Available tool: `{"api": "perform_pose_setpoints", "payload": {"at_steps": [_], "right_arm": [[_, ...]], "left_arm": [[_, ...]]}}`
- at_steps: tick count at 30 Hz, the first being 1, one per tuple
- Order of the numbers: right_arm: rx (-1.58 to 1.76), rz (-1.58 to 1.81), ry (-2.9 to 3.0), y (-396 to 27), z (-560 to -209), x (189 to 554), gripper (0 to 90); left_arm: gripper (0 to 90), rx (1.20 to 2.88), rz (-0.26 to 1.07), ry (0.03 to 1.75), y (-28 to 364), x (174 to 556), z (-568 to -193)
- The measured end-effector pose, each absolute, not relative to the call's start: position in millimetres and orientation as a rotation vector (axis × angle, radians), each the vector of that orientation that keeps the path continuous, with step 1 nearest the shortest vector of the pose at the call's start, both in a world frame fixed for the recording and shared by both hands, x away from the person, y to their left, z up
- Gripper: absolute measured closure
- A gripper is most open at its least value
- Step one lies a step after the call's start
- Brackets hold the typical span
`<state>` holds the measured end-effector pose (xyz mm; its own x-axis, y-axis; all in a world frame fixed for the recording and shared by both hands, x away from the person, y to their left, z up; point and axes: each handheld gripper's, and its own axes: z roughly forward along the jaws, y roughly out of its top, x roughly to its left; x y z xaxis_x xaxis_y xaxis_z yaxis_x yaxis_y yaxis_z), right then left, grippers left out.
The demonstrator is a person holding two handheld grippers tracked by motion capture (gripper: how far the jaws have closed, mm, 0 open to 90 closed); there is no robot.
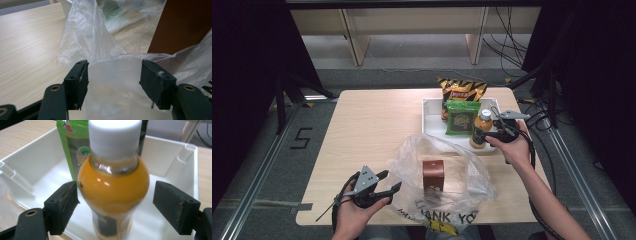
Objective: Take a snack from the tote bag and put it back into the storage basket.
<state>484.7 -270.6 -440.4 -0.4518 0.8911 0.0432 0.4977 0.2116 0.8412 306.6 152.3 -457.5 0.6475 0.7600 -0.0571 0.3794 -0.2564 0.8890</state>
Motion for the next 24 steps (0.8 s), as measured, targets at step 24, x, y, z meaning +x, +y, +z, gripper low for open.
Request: {"api": "perform_pose_setpoints", "payload": {"at_steps": [24], "right_arm": [[1.414, 1.137, 1.988, -259, -445, 483, 22.8]], "left_arm": [[39.0, 1.863, 0.475, 0.903, 154, 307, -457]]}}
